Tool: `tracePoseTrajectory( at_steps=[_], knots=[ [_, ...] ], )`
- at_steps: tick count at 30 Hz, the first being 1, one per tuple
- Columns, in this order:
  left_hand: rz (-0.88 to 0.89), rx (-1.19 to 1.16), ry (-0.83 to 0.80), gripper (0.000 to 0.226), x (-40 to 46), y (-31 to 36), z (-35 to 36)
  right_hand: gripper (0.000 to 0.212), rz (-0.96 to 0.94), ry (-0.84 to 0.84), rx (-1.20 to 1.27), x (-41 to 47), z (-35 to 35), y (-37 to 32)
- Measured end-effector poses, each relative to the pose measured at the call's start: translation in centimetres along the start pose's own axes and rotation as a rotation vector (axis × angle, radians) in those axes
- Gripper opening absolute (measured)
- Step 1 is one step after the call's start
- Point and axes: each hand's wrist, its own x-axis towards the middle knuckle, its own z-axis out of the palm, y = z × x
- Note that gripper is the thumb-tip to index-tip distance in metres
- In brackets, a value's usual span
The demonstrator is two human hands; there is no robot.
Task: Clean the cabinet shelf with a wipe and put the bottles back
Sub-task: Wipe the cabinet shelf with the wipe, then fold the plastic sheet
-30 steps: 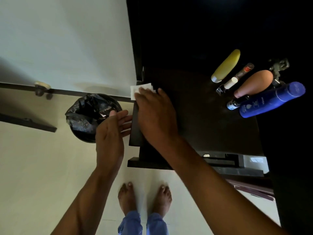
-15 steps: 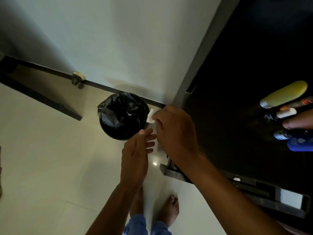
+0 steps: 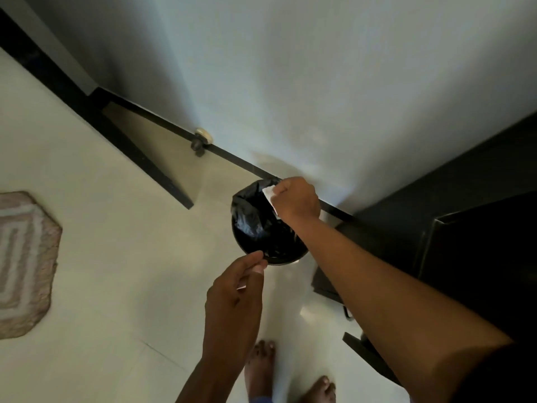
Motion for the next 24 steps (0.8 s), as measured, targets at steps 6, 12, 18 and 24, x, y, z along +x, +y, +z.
tracePoseTrajectory(
  at_steps=[6, 12, 18, 24],
  knots=[
    [0.034, 0.055, -0.017, 0.027, 0.7, 0.3, 0.1, 0.022, -0.063, 0.059, -0.036, -1.4, -0.9, 1.3],
    [0.293, 0.217, -0.141, 0.029, -0.8, 2.4, 3.7, 0.028, -0.189, 0.199, 0.185, -7.5, -5.3, 3.5],
    [0.715, 0.439, -0.308, 0.026, -3.8, 5.1, 8.2, 0.024, -0.337, 0.448, 0.217, -14.9, -11.5, 10.1],
    [1.015, 0.659, -0.454, 0.038, -7.0, 6.5, 13.6, 0.026, -0.205, 0.603, -0.058, -20.0, -18.3, 17.9]
  ],
)
